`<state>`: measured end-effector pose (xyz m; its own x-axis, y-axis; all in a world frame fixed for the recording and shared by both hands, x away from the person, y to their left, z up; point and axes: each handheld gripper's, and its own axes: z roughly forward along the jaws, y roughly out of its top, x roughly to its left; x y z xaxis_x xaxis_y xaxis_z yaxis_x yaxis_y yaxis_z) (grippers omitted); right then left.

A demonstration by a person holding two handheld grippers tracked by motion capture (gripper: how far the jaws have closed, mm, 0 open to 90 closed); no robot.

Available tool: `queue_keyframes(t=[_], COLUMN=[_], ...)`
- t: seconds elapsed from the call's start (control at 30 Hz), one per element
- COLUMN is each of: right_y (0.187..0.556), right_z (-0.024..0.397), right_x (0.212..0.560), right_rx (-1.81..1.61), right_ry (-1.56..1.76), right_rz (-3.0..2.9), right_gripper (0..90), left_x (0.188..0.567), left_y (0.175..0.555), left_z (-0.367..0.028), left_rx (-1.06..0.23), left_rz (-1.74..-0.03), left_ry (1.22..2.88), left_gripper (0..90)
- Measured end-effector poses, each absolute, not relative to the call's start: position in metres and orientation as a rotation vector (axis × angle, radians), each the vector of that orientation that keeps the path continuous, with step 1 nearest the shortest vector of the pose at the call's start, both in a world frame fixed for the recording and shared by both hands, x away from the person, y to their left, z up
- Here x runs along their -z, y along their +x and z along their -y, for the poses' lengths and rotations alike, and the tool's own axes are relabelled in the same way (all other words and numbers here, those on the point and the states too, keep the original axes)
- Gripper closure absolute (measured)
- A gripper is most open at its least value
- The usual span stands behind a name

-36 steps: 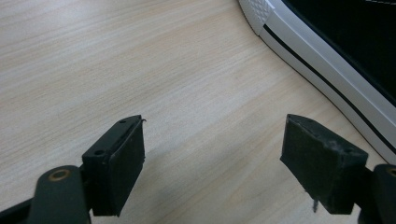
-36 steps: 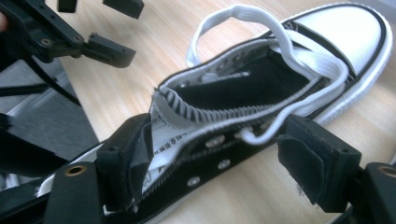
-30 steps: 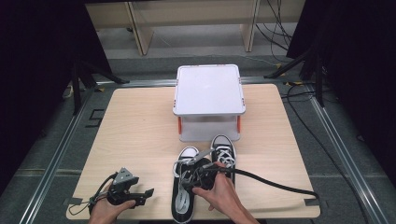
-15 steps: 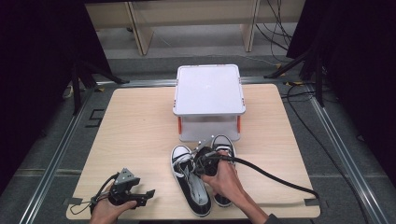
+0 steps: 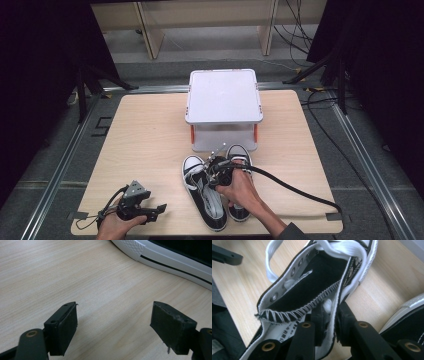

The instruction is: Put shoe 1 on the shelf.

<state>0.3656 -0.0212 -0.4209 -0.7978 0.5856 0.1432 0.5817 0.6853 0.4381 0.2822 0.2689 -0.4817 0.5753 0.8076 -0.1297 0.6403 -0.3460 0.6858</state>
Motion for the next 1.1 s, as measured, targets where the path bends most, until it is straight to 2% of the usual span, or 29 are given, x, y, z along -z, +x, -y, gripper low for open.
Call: queue_keyframes(t=[0.6, 1.1], right_y=[0.378, 0.394], right_z=[0.007, -0.008], right_x=[0.385, 0.318], right_rx=[-0.956, -0.987], right_ry=[0.952, 0.865], right_rz=[-3.041, -3.035], right_gripper=[84.8, 85.2], left_x=[0.483, 0.484], left_y=[0.282, 0.280], left_z=[-0.273, -0.279], left_rx=[-0.291, -0.284], left_rz=[-1.175, -1.198], left_ry=[2.088, 2.072], left_gripper=[21.2, 21.2])
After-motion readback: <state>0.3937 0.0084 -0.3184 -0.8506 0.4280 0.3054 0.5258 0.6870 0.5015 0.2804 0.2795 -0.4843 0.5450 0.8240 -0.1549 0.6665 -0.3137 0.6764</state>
